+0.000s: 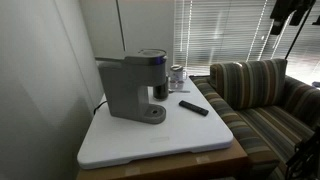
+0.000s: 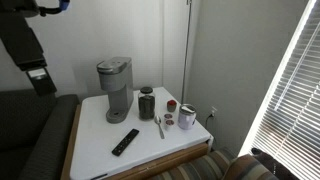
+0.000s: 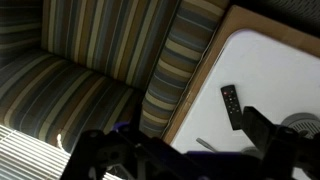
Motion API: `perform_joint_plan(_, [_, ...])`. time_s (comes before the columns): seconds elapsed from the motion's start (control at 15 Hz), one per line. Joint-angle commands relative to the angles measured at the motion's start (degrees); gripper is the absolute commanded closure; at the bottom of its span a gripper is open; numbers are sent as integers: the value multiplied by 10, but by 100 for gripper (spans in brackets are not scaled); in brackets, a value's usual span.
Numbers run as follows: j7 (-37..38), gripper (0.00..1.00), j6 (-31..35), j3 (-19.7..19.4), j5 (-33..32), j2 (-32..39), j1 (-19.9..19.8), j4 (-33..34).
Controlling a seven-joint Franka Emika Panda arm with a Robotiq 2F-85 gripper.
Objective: Open the grey coffeemaker
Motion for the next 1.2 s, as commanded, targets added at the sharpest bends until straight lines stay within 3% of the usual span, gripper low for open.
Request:
perform_joint_plan(0.0, [2,0,-2,-4,-2,0,5,1])
perform_joint_plan(0.53, [-2,0,0,-6,-2,5,5,5])
perform_joint_plan(0.87, [-39,0,21,-8,-10,62,15,73])
perform_joint_plan(1.13, [-109,0,54,-20,12,157,40,169])
